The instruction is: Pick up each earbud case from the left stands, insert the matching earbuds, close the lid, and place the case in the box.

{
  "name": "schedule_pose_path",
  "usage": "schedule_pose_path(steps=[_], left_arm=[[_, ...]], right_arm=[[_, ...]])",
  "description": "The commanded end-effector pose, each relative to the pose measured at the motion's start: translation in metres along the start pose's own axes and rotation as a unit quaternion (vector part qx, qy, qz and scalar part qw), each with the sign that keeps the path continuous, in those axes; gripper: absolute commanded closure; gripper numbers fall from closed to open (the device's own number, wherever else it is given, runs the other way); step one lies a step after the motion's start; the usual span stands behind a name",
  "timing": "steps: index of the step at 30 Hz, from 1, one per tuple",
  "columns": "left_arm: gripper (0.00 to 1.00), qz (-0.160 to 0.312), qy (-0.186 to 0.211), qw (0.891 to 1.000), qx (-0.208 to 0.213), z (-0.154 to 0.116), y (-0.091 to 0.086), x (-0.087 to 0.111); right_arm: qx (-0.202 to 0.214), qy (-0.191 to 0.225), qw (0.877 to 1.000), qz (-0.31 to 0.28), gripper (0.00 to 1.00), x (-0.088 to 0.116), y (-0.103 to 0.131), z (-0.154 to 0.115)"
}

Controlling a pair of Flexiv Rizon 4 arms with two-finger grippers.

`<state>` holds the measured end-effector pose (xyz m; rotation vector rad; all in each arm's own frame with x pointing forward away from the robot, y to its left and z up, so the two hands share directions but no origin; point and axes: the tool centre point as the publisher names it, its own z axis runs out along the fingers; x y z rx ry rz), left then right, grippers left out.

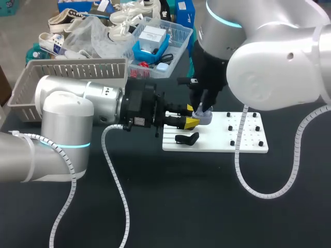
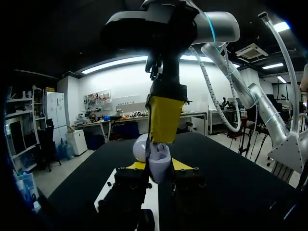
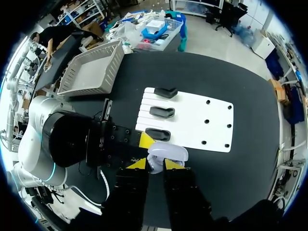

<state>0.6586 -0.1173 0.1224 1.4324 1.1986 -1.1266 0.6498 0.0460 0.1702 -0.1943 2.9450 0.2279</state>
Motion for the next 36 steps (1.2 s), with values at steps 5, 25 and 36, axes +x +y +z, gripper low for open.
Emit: schedule_pose_path(steps=[5,25,36], left_arm=[[1.00,0.001,0.000,1.000,0.000,0.001,0.001,0.001],[1.00,0.001,0.000,1.000,0.000,0.001,0.001,0.001],[1.00,0.001,0.000,1.000,0.000,0.001,0.001,0.001]], right_arm=[[0.001,0.002,1.000,-0.001,1.00,0.000,0.000,0.004],[0.009,-0.007,1.000,-0.002,0.60,0.003,0.003,-0.003],[0.000,-0.080,0.995,0.051,0.52,0.006,-0.008,-0.034]])
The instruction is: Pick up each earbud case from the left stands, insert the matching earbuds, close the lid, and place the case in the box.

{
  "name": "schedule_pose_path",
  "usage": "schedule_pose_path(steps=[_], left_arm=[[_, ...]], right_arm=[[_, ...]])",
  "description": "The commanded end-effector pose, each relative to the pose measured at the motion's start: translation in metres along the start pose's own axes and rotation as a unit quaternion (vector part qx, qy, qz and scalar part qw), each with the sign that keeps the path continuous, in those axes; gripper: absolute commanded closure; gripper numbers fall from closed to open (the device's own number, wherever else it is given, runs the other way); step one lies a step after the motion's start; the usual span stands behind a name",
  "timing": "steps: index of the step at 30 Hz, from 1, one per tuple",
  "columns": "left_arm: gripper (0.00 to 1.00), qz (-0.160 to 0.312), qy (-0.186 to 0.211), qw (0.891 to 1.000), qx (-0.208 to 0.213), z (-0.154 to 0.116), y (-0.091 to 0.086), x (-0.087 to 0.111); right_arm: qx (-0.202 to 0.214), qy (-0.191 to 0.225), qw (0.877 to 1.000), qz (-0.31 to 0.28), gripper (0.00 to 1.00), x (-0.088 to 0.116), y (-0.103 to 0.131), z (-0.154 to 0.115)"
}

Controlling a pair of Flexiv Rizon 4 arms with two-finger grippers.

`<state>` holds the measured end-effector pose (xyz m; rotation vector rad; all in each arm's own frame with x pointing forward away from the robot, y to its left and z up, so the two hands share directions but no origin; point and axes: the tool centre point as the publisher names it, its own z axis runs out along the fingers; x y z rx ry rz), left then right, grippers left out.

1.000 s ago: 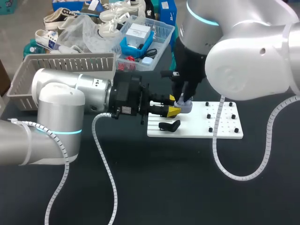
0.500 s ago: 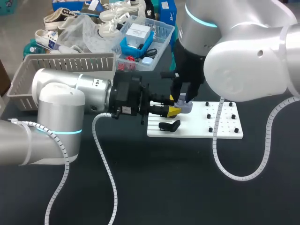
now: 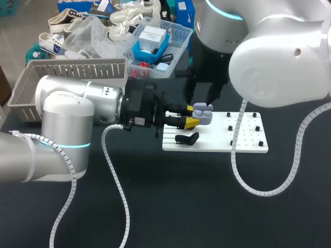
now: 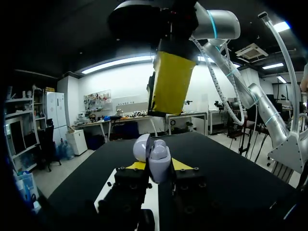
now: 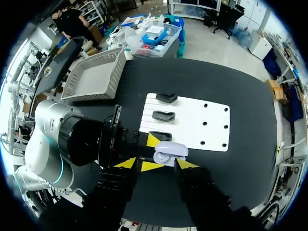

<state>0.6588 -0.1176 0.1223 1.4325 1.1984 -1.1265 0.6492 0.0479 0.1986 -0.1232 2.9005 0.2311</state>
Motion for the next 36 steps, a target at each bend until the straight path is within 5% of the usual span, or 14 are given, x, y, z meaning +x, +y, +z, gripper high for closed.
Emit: schedule_pose_path(steps=[1,8,10,11,12,36], left_arm=[[1.00,0.000,0.000,1.000,0.000,0.001,0.001,0.001],[1.00,0.000,0.000,1.000,0.000,0.001,0.001,0.001],[1.00,0.000,0.000,1.000,0.000,0.001,0.001,0.001],[1.00,0.000,0.000,1.000,0.000,0.001,0.001,0.001],[1.00,0.000,0.000,1.000,0.000,0.001,0.001,0.001],[1.00,0.000,0.000,1.000,0.000,0.001,0.001,0.001]], right_arm=[[0.002,-0.066,0.997,0.045,0.53,0.009,-0.017,-0.008],[0.016,-0.082,0.990,0.112,0.46,0.000,-0.035,-0.003],[0.017,-0.080,0.988,0.128,0.30,-0.001,-0.038,-0.001],[0.017,-0.079,0.988,0.135,0.06,-0.002,-0.039,0.000],[0.018,-0.080,0.987,0.140,0.00,-0.003,-0.039,0.000],[0.052,-0.057,0.977,0.199,0.00,-0.025,-0.055,0.028]])
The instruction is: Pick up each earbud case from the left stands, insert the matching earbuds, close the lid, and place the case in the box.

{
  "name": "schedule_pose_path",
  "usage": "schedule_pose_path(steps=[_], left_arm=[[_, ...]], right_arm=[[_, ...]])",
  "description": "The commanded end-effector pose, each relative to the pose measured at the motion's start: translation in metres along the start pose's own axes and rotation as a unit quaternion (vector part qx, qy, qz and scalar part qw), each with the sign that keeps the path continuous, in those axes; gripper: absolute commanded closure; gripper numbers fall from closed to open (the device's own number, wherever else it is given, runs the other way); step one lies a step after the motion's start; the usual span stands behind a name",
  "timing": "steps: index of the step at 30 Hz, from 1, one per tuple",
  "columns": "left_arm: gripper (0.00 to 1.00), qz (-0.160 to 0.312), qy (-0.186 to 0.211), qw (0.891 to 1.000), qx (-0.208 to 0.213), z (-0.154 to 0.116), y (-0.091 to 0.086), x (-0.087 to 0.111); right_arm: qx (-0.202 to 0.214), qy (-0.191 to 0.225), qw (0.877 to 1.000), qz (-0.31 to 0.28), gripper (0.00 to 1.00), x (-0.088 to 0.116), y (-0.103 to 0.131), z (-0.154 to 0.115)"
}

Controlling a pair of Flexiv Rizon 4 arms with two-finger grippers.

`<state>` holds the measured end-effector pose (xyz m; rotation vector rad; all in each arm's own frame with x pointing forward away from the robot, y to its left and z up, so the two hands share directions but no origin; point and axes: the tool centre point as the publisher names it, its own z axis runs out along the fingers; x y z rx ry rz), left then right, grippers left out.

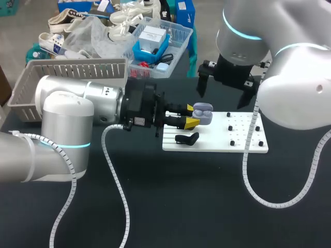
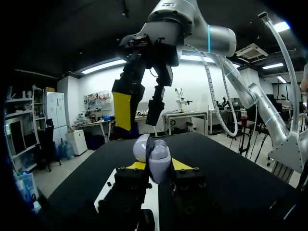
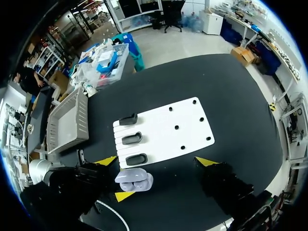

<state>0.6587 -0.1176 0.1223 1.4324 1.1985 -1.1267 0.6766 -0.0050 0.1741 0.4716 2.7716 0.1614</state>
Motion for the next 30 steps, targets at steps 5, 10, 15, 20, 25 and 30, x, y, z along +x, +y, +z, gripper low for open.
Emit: schedule_pose_path(steps=[5,10,15,20,25,30], left_arm=[[1.00,0.000,0.000,1.000,0.000,0.001,0.001,0.001],[1.00,0.000,0.000,1.000,0.000,0.001,0.001,0.001],[1.00,0.000,0.000,1.000,0.000,0.001,0.001,0.001],[1.00,0.000,0.000,1.000,0.000,0.001,0.001,0.001],[1.00,0.000,0.000,1.000,0.000,0.001,0.001,0.001],[1.00,0.000,0.000,1.000,0.000,0.001,0.001,0.001]], right_arm=[[0.016,0.012,1.000,0.002,0.00,-0.003,0.004,0.017],[0.022,0.019,1.000,0.000,0.00,0.003,-0.002,0.016],[0.030,0.022,0.999,-0.003,0.00,0.014,-0.010,0.009],[0.030,0.022,0.999,-0.003,0.00,0.022,-0.014,0.001],[0.027,0.019,0.999,-0.004,0.00,0.027,-0.015,-0.003],[0.023,-0.005,1.000,0.018,0.00,0.023,-0.021,-0.007]])
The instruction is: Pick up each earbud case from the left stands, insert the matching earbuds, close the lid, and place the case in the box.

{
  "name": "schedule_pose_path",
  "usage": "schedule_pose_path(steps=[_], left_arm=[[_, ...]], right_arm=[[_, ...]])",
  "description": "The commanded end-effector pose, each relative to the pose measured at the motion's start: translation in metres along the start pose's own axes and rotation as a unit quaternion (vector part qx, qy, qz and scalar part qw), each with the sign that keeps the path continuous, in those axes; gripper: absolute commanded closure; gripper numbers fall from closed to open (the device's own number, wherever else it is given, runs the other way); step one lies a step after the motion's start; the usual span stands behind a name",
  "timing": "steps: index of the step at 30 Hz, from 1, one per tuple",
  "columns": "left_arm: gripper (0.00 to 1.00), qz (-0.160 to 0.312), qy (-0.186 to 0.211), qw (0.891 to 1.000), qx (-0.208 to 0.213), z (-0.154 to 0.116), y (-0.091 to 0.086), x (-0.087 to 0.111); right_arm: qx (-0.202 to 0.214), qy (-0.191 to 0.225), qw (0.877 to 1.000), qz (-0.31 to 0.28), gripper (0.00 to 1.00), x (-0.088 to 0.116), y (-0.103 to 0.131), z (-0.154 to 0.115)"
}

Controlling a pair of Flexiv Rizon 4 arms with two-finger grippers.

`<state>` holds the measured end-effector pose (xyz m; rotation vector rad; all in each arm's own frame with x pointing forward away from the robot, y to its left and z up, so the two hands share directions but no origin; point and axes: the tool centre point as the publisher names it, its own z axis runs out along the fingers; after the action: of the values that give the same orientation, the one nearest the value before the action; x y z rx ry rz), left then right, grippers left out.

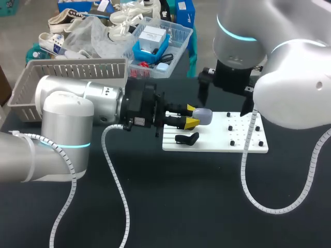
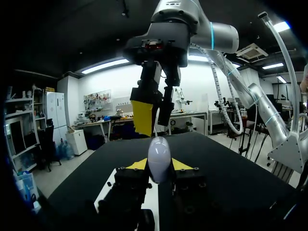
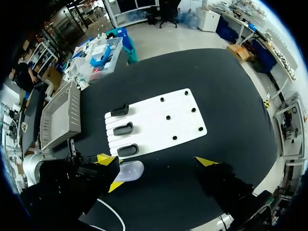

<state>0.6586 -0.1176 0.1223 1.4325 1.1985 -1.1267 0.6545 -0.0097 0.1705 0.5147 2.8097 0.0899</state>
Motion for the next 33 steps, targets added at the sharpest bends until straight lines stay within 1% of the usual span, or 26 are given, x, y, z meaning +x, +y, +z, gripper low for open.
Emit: schedule_pose_path(steps=[1,5,8,9,12,21,26,31,33], left_arm=[[1.00,0.001,0.000,1.000,0.000,0.001,0.001,0.001],[1.00,0.001,0.000,1.000,0.000,0.001,0.001,0.001],[1.00,0.003,0.009,1.000,-0.019,-0.018,0.008,0.000],[1.00,0.005,0.013,1.000,-0.025,-0.024,0.010,-0.001],[1.00,0.010,0.024,0.999,-0.044,-0.041,0.016,-0.003],[1.00,0.022,0.055,0.994,-0.087,-0.079,0.030,-0.008],[1.00,0.026,0.085,0.990,-0.112,-0.102,0.036,-0.008],[1.00,0.017,0.127,0.982,-0.142,-0.133,0.046,-0.002],[1.00,0.016,0.166,0.973,-0.157,-0.148,0.051,0.004]], right_arm=[[-0.010,-0.025,1.000,0.015,0.00,0.002,-0.011,-0.003],[-0.029,-0.037,0.999,0.027,0.00,-0.001,-0.024,-0.001],[-0.064,-0.026,0.997,0.035,0.00,-0.003,-0.033,0.001],[-0.068,-0.021,0.997,0.037,0.00,-0.003,-0.035,0.002],[-0.078,-0.011,0.996,0.039,0.00,-0.002,-0.040,0.006],[-0.078,-0.011,0.996,0.039,0.00,-0.002,-0.040,0.006],[-0.078,-0.011,0.996,0.039,0.00,-0.002,-0.040,0.006],[-0.078,-0.011,0.996,0.039,0.00,-0.002,-0.040,0.006],[-0.078,-0.011,0.996,0.039,0.00,-0.002,-0.040,0.006]])
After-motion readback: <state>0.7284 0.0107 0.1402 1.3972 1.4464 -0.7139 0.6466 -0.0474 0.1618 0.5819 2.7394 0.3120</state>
